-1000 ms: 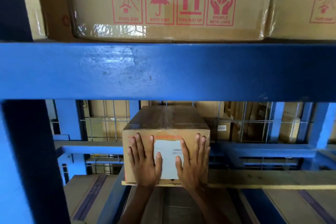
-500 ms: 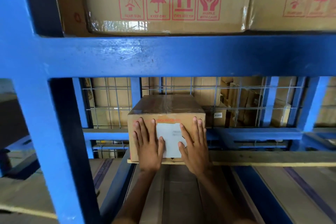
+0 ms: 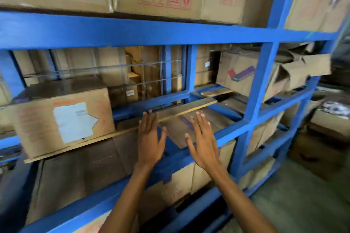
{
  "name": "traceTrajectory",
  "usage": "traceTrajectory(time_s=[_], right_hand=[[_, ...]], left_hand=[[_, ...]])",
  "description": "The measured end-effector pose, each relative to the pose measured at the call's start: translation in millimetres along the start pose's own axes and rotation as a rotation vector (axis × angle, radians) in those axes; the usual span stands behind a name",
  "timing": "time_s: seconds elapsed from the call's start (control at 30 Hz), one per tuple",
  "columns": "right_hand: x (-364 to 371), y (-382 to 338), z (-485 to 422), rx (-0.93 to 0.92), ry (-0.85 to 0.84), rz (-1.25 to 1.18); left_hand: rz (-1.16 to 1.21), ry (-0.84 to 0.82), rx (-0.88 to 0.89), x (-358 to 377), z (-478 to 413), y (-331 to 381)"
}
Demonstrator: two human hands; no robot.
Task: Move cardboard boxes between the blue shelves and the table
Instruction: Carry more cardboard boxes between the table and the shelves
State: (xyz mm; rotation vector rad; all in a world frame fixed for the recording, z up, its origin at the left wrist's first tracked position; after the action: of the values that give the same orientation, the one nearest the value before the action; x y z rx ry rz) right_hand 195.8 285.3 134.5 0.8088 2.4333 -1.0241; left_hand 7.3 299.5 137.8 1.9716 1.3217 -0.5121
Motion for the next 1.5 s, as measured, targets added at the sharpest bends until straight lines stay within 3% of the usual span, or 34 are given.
traceTrajectory(time_s=[0.23,0.4,0.57,0.77,1.07,1.27,1.5], right_hand=[[-203.9,71.8,114.6,0.316,0.168,0.342],[-339.9,86.1,223.8,0.616,0.303,0.573],[-459.0,58.0,349.5,0.904,0.471,0.748],[-563.3,-25.8,509.2,1.181,0.675,0.940],[-625.6,-194.7,718.3,1.505,0.969,1.152],[-619.6,-281.6,816.6,1.712,1.067,1.151],[-598.9,-317.9,893.5,1.990,0.953,1.097]], left_hand=[[0.278,-0.154,0.296,59.2,60.6,219.3],[0.477,-0.331,0.474,76.4,124.7,371.0],[0.605,-0.458,0.699,68.8,212.4,517.4],[0.762,-0.606,1.012,14.1,360.6,663.6],[1.017,-0.837,1.440,-130.7,582.0,765.8],[0.990,-0.942,1.717,-195.9,687.5,797.4],[0.853,-0.847,1.914,-220.7,753.4,813.1]])
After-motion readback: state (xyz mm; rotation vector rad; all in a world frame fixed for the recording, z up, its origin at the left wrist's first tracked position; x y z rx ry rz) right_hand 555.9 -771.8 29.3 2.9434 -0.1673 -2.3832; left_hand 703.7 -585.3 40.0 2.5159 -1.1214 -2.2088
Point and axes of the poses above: each hand's wrist, its own z-axis away from the middle knuckle, its own x-axis out of the palm, y = z × x, the point moved 10 cm from there along -z, towards the middle knuckle, and after that the axes turned 14 degrees about -z, right-handed, at the moved point
